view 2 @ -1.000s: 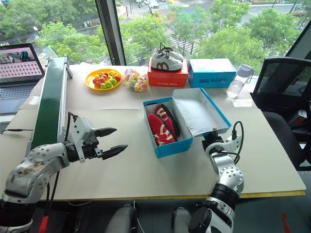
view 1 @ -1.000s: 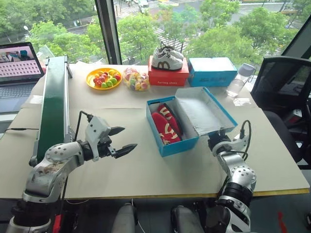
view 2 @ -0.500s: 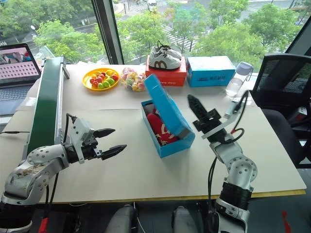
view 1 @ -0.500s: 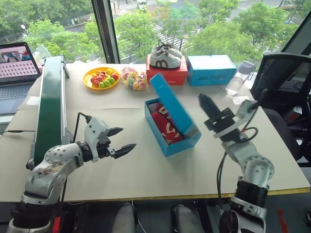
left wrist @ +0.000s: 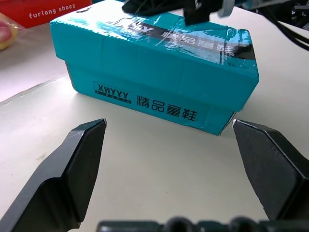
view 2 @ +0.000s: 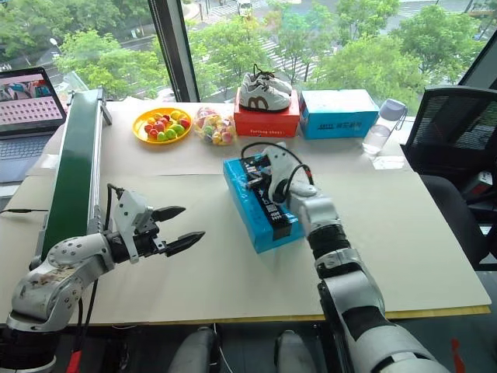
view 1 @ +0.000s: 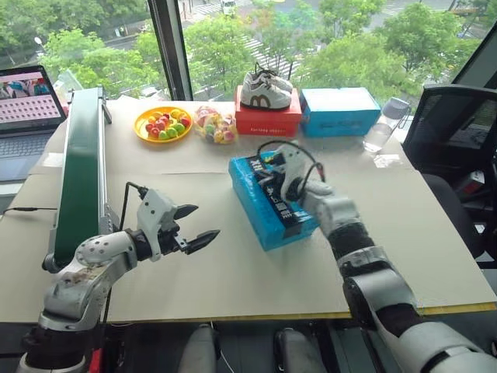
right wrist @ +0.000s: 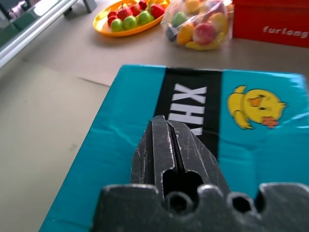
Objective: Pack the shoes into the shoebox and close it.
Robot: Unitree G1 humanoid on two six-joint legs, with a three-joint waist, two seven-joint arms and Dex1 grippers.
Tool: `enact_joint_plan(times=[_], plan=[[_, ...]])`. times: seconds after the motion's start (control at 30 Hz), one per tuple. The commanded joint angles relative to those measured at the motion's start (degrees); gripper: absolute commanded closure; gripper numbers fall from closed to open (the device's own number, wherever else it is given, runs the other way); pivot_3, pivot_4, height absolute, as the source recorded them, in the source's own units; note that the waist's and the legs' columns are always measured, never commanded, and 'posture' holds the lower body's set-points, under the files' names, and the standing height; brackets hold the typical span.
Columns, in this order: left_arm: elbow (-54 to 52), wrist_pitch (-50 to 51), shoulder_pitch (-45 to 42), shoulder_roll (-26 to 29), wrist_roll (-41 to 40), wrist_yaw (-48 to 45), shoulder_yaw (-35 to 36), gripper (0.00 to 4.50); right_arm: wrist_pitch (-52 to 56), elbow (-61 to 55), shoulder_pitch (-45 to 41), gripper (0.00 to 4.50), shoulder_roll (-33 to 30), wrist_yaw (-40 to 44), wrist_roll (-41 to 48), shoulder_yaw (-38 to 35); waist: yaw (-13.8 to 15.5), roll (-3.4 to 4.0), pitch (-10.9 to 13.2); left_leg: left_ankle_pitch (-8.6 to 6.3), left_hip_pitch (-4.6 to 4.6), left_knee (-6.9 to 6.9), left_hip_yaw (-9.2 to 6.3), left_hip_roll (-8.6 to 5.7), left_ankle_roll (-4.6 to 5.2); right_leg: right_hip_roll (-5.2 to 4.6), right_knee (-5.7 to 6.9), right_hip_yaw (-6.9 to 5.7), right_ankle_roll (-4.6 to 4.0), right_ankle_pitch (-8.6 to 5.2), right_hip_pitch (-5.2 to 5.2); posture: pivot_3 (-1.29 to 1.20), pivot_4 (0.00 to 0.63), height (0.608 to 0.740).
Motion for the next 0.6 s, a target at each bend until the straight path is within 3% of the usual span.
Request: enact_joint_plan(times=[0.03,0.2,0.33,0.4,0.6], plan=[[-3.09,-0.13,0.67,-0.13,-0.34,1.15,1.38,0.0,-3.89,11.14,-1.45,4.48,0.37,-0.53,-9.52,5.45,-0.12,-0.17,-0.12,0.0,0.03,0.01,0.0,0.0,0.0,0.0,0.02,0.0,0.0,0.01,0.04,0.0,0.15,0.74],[-4.21,-0.04,1.98,-0.66,-0.2,3.38,2.17,0.0,-7.02,15.16,-2.22,4.48,1.16,-0.57,-13.4,5.57,-0.27,-0.28,-0.48,-0.27,0.5,0.02,0.01,0.08,-0.44,0.01,0.01,-0.03,-0.31,-0.09,0.25,0.0,0.15,0.74],[-4.38,-0.54,2.54,-2.15,-0.14,5.91,3.29,0.0,-4.42,8.76,-2.67,4.48,1.0,1.0,-10.0,0.81,-0.08,-0.32,-0.57,-0.29,0.64,0.02,0.02,0.1,-0.48,0.0,0.01,-0.05,-0.42,-0.14,0.27,0.0,0.15,0.74],[-3.26,-1.12,1.92,-4.48,0.35,9.26,4.67,0.0,-0.85,1.46,-2.14,4.48,0.97,2.18,-5.66,-3.25,0.06,-0.32,-0.57,-0.29,0.62,0.02,0.02,0.1,-0.47,0.0,0.04,-0.04,-0.51,-0.08,0.28,0.0,0.15,0.74],[1.07,-3.21,-0.78,-13.97,1.98,23.27,13.09,0.0,21.89,-31.35,3.74,4.48,-0.42,-4.78,23.15,-27.92,0.62,-0.27,-0.49,0.02,0.01,0.07,0.02,0.11,0.0,0.02,0.19,-0.03,-0.07,0.12,0.0,0.0,0.15,0.74]])
